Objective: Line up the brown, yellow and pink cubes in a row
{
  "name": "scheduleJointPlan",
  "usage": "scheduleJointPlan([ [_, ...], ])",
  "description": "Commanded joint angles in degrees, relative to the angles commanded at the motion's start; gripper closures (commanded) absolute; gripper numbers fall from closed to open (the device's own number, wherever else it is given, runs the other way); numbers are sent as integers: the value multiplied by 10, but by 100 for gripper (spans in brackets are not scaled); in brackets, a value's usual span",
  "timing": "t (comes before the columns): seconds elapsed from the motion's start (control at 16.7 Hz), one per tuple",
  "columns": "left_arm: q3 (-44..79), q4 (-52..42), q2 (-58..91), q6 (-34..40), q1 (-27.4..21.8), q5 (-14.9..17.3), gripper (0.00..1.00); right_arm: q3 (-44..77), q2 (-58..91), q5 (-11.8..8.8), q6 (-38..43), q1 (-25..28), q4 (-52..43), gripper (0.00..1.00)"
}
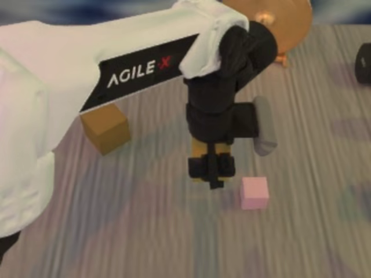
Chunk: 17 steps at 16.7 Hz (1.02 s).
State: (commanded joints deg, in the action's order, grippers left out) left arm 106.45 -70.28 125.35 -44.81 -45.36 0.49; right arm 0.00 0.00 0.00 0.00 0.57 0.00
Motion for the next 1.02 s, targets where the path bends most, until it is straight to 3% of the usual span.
scheduleJointPlan([
  [0.24,-16,23,8,0,1,-1,100,0,0,0,0,0,0,0],
  [0.54,-84,122,36,1,0,0,100,0,0,0,0,0,0,0],
  [0.84,-94,135,41,1,-1,0,100,0,0,0,0,0,0,0],
  [1.02,-94,135,41,1,-1,0,77,0,0,0,0,0,0,0],
])
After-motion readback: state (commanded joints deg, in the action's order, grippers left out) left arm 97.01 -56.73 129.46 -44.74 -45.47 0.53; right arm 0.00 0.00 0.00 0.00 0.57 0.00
